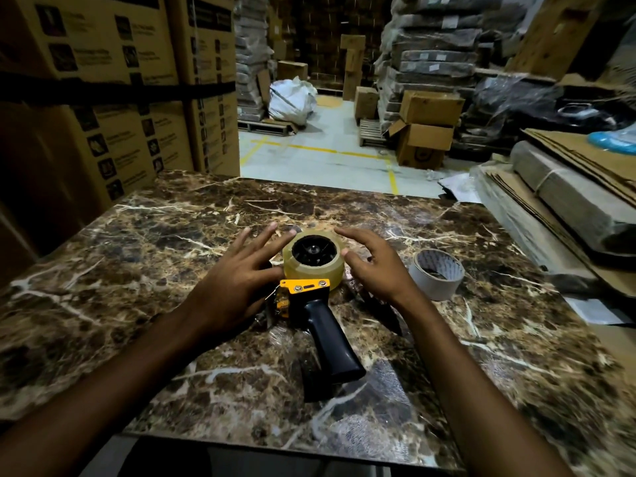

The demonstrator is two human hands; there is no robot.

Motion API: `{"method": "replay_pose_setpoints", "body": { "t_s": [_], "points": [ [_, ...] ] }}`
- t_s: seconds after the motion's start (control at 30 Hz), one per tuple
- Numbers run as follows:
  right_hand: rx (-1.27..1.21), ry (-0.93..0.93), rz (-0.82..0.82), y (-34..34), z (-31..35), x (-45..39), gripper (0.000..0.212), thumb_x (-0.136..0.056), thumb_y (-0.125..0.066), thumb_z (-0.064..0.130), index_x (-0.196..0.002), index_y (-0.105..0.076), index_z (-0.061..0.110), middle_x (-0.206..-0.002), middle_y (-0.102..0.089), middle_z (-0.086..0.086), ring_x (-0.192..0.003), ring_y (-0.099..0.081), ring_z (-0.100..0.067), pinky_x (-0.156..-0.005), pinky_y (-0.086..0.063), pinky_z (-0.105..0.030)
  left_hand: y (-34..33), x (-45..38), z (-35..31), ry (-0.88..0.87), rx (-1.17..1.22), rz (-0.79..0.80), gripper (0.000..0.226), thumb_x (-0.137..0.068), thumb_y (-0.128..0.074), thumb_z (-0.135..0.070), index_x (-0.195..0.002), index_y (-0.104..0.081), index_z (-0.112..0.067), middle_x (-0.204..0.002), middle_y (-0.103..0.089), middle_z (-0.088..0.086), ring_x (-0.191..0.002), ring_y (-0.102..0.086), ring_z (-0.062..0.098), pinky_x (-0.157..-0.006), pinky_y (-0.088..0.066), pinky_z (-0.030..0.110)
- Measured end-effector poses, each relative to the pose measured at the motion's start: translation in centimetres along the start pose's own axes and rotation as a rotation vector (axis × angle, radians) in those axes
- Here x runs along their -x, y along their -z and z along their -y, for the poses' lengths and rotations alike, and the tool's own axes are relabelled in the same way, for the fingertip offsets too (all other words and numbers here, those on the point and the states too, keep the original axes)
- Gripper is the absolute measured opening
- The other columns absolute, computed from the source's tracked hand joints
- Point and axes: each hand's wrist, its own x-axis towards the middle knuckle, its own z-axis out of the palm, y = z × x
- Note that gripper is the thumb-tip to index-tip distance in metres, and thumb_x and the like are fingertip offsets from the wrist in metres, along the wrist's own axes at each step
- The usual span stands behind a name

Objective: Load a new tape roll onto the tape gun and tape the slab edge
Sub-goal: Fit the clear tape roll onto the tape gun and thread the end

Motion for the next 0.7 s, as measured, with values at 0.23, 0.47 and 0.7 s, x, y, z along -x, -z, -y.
{"method": "replay_pose_setpoints", "body": {
  "t_s": [0.23,0.47,0.7],
  "points": [
    [0.138,-0.077,-0.048,-2.6,3.9,2.1,0.074,-0.088,-0.059,0.068,-0.154,-0.037,0.044,-0.166,-0.031,0.004,-0.152,-0.024,-0.021,-0.120,-0.026,-0.050,0.3,0.1,-0.1,-0.017,-0.065,0.018,0.038,-0.093,-0.045,-0.029,-0.128,-0.059,-0.030,-0.174,-0.024,0.006,-0.161,-0.024,0.035,-0.124,-0.027,0.066],
    [0.123,-0.165,0.021,-5.1,5.3,4.0,0.092,-0.085,-0.054,0.078,-0.161,-0.014,0.047,-0.174,0.002,0.013,-0.158,0.015,-0.013,-0.127,-0.004,-0.053,0.3,0.4,0.2,-0.045,-0.064,-0.011,0.041,-0.093,-0.050,-0.027,-0.130,-0.067,-0.025,-0.175,-0.023,0.003,-0.163,-0.020,0.032,-0.124,-0.028,0.065],
    [0.126,-0.173,0.033,-5.7,5.5,3.9,0.098,-0.083,-0.065,0.071,-0.162,-0.013,0.045,-0.173,0.010,0.013,-0.157,0.020,-0.014,-0.127,0.001,-0.054,0.4,0.5,0.3,-0.041,0.014,-0.041,0.036,-0.093,-0.050,-0.025,-0.119,-0.074,-0.021,-0.174,-0.027,0.002,-0.164,-0.018,0.030,-0.127,-0.022,0.062]
  ]
}}
